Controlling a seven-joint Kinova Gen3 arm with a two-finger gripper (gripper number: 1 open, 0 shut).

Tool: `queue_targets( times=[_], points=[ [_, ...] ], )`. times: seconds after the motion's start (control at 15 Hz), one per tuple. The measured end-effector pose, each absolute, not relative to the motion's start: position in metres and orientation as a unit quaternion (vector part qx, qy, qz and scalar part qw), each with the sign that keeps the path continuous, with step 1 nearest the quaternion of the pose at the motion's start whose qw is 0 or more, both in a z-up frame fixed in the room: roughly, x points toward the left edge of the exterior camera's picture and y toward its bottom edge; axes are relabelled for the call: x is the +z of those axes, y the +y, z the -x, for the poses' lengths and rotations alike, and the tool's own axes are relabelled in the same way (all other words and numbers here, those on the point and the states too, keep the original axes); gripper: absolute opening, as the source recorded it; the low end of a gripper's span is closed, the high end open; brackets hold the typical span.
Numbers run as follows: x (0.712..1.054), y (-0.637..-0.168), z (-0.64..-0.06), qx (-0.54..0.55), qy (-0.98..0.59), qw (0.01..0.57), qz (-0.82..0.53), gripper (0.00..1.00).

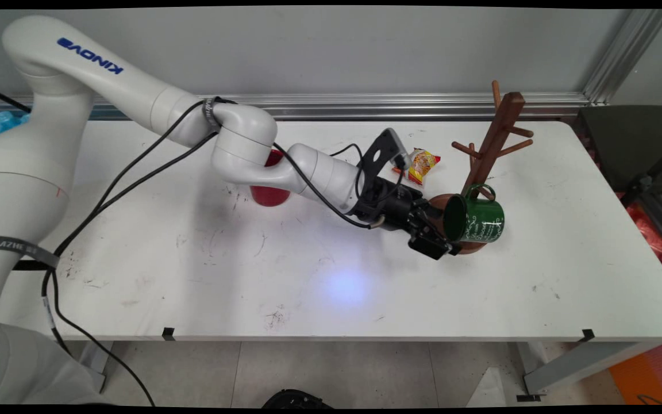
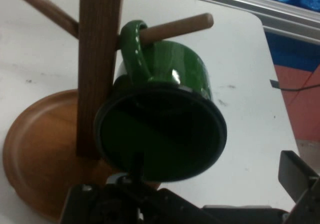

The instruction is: Pick up the green mug from the rack

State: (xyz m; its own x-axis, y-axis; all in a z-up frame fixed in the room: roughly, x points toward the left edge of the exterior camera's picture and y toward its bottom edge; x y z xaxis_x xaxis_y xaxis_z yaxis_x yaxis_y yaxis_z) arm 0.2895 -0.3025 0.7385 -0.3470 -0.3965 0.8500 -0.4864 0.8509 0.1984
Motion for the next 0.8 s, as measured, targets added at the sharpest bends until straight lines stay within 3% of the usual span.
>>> queue_targets(
  times=[0.8],
  points=[
    [0.731, -0.314, -0.255, 0.041, -0.805, 0.518, -0.285, 1.00]
  ],
)
